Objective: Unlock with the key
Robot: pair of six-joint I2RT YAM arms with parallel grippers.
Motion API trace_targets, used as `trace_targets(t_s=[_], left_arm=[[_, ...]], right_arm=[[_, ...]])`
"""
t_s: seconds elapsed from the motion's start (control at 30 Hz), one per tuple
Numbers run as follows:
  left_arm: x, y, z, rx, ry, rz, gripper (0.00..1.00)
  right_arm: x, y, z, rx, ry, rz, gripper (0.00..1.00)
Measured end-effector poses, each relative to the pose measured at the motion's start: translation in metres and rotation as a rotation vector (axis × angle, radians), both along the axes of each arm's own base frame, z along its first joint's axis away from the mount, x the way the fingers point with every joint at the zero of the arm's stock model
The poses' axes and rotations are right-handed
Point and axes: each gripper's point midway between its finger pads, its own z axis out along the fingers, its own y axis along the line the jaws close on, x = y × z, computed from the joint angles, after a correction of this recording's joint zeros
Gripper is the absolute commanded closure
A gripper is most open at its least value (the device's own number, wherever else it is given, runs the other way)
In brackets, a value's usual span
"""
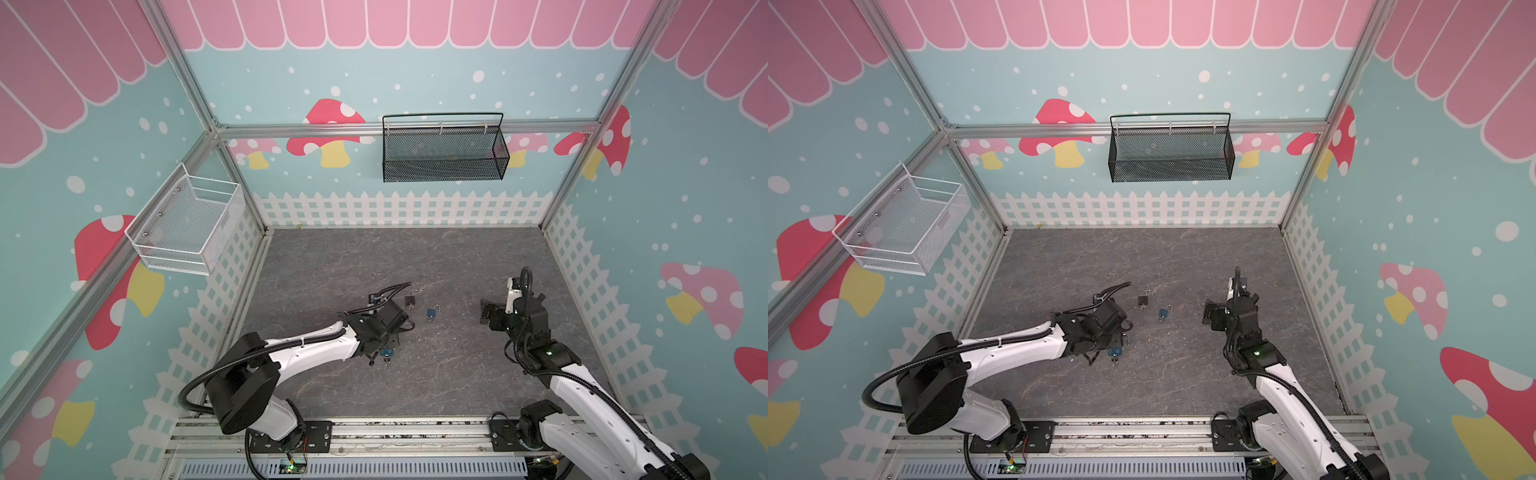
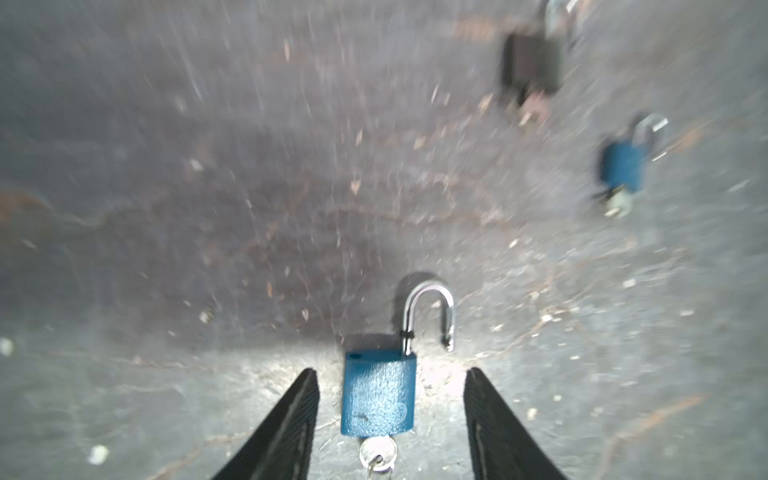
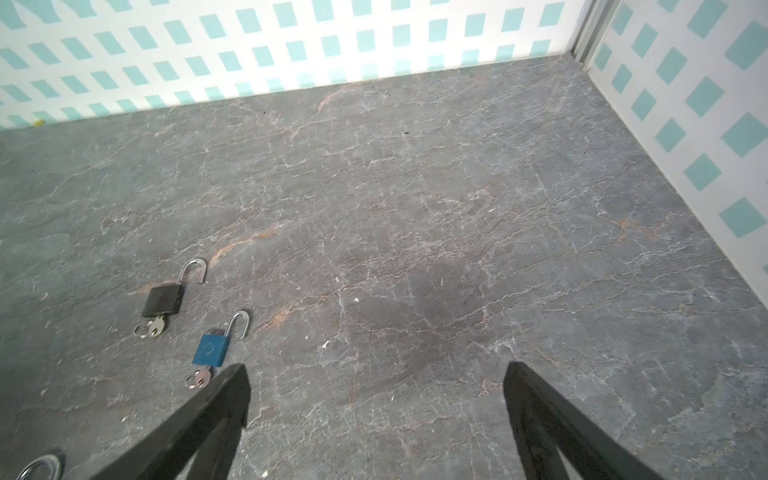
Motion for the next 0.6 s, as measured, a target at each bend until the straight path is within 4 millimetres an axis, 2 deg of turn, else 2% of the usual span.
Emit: trace_targets(t_s=[0.1, 0.13, 0.2, 0.27, 0.33, 0.4, 0.47, 0.53, 0.6], left_arm=[[0.019, 0.024, 0.033, -0.035, -0.087, 0.052, 0.12], [0.027, 0.037, 0.045, -0.036, -0.128, 0.083, 0.07], [0.042, 0.072, 0.068, -0.019, -0.213, 0.159, 0.02], [0.057, 0.119, 0.089, 0.03, -0.307, 0.267, 0.01], [0.064, 0.17, 0.101, 0.119, -0.385, 0.38, 0.01], [0.065, 0.221, 0.099, 0.228, -0.44, 0.492, 0.01], [0.06, 0.263, 0.081, 0.335, -0.441, 0.572, 0.01], [0.054, 0.288, 0.057, 0.416, -0.424, 0.603, 0.01], [0.052, 0.297, 0.037, 0.466, -0.427, 0.584, 0.0]], right_arm=[[0.006, -0.015, 0.003, -0.019, -0.048, -0.067, 0.02], [0.008, -0.021, 0.003, -0.028, -0.062, -0.096, 0.02], [0.015, -0.036, 0.002, -0.058, -0.094, -0.158, 0.02], [0.019, -0.053, -0.003, -0.096, -0.12, -0.223, 0.02], [0.022, -0.068, -0.013, -0.129, -0.131, -0.274, 0.02], [0.024, -0.083, -0.024, -0.151, -0.13, -0.32, 0.02], [0.029, -0.098, -0.038, -0.167, -0.114, -0.364, 0.02], [0.036, -0.108, -0.05, -0.177, -0.101, -0.386, 0.02], [0.044, -0.112, -0.063, -0.191, -0.08, -0.38, 0.02]])
